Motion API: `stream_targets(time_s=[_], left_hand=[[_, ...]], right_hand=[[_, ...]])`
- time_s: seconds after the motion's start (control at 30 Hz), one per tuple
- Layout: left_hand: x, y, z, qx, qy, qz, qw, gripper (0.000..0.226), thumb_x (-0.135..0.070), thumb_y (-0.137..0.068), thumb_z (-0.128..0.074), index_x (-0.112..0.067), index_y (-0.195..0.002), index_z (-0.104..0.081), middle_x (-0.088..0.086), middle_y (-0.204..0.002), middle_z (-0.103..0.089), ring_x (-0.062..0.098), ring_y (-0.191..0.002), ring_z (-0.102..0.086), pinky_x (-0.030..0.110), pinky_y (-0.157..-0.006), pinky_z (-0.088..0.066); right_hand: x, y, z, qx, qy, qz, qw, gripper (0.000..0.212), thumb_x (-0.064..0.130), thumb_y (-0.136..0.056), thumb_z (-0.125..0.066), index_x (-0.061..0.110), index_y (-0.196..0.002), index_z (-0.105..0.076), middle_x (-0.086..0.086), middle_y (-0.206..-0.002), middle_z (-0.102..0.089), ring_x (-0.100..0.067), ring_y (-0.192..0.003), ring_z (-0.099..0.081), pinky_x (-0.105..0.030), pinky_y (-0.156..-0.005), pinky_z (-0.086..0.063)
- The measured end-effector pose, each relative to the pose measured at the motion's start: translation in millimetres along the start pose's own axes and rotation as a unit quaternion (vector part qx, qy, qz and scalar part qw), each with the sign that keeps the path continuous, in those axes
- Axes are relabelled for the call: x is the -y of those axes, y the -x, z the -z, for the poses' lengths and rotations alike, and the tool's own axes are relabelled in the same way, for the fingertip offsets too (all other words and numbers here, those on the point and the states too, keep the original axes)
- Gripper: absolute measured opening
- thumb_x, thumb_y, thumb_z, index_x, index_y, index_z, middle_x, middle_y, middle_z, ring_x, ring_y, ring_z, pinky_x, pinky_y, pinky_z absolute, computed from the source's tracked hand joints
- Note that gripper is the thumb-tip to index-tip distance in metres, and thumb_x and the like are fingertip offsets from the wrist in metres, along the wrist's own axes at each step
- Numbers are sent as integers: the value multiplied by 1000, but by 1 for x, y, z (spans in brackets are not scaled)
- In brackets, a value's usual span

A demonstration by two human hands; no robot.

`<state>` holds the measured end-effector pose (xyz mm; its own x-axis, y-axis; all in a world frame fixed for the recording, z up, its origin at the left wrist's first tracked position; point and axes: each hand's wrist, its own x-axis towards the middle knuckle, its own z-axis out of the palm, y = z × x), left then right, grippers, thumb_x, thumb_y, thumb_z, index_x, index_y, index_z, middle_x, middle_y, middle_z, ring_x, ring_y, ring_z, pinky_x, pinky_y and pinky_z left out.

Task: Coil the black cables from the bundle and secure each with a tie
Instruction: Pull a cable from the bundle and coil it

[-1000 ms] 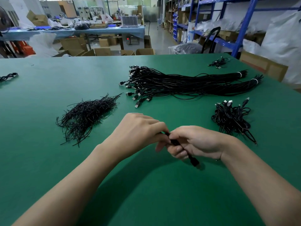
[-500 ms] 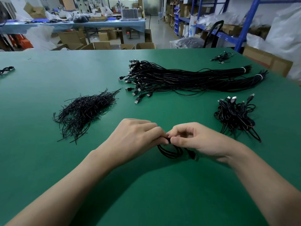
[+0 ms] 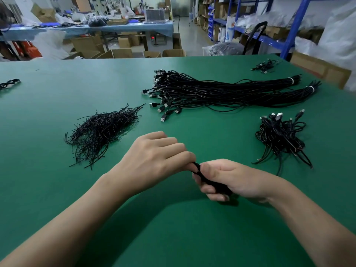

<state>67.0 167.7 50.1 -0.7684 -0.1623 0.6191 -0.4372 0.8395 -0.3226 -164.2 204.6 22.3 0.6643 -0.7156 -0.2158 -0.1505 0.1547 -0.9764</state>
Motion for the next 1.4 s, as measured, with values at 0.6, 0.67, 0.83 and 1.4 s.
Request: stream_targets(time_s=[0.6,0.67,0.83,1.4], left_hand=[[-15,2,-15,388,205,224,870,53,-56,-102,-20,-18,-107,-56,-1,-102,-63,23,-94,-60,40,-87,-48],[-18,5,-14,356,291,268,847,60,-59,-100,-17,-15,-103,-58,3,-97,-65,24,-91,-60,42,-88,-47],[-19,5,-16,318,362,316,817,58,-56,-101,-23,-10,-99,-58,8,-93,-66,28,-89,-59,47,-88,-48],[-20,7,-34,200,218,276,915,42,-51,-106,-19,-22,-89,-44,-11,-81,-45,16,-70,-46,41,-68,-45]], right_hand=[[-3,-16,-26,-242,713,52,655,24,19,-92,-68,23,-83,-46,4,-69,-52,-24,-55,-55,-34,-48,-33],[-3,-15,-26,-259,735,54,625,36,15,-70,-88,24,-73,-53,6,-58,-52,-18,-42,-51,-27,-41,-23],[0,-15,-28,-264,712,105,642,22,28,-93,-72,19,-79,-57,2,-67,-59,-21,-53,-60,-29,-47,-26],[-4,-3,8,-137,89,44,986,18,35,-100,-58,22,-100,-70,-1,-66,-62,-12,-48,-50,-20,-43,-38]])
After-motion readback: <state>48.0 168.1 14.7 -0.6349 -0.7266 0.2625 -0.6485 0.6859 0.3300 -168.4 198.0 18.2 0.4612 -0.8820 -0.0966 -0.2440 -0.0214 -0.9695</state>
